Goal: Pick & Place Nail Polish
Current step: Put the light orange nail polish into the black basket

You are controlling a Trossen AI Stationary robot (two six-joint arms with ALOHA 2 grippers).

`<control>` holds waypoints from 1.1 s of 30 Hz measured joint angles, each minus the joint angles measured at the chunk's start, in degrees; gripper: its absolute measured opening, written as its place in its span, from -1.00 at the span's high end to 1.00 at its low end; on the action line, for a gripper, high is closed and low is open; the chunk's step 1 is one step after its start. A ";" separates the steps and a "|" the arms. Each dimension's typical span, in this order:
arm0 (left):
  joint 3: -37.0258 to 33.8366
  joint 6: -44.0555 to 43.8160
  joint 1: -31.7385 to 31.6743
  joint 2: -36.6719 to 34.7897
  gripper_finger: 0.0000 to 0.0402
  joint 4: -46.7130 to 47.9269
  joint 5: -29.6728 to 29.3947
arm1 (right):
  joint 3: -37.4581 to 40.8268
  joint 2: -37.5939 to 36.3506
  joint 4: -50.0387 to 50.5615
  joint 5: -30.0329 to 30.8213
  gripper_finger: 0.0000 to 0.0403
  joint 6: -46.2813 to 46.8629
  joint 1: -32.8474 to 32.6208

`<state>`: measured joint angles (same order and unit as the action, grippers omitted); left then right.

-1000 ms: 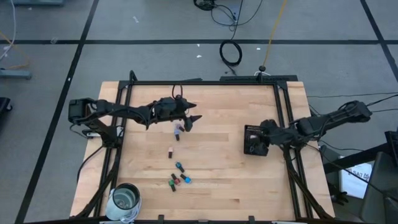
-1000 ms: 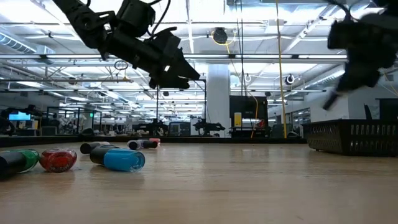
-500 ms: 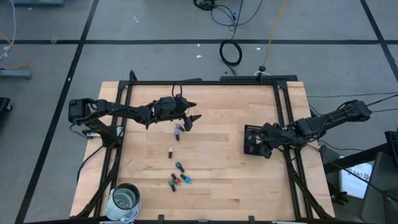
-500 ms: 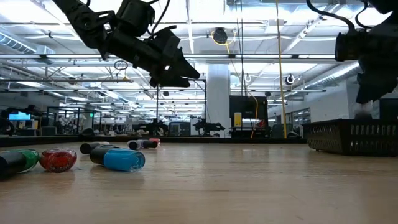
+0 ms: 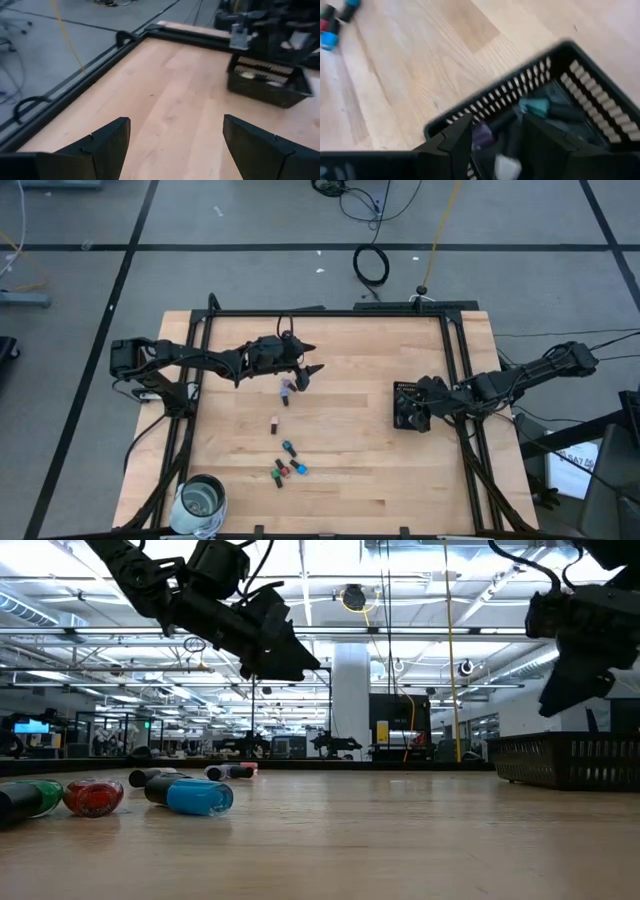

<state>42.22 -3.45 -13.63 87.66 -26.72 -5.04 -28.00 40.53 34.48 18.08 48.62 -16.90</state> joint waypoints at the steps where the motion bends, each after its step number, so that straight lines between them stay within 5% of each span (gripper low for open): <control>1: 0.00 -0.01 0.00 0.00 -0.56 0.49 -1.37 | 0.09 0.00 -2.07 0.14 0.18 -1.92 0.27; 9: 0.00 -8.40 -2.90 0.02 -0.56 14.36 -20.63 | 0.24 0.00 -31.97 9.10 0.17 -32.08 1.52; 17: 1.82 -18.28 -12.48 0.09 -0.56 31.42 -17.44 | 0.28 0.00 -48.89 8.90 0.17 -50.71 3.11; 22: 2.80 -15.91 -16.82 0.09 -0.56 32.38 -8.90 | 0.28 0.00 -49.97 8.80 0.17 -51.52 4.54; 33: 4.26 -13.17 -19.49 1.14 -0.55 39.29 -4.35 | 0.30 0.02 -49.66 8.70 0.17 -52.99 4.60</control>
<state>46.48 -16.61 -33.12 88.80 12.58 -9.39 -27.70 40.56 -15.18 26.78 -4.37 -12.29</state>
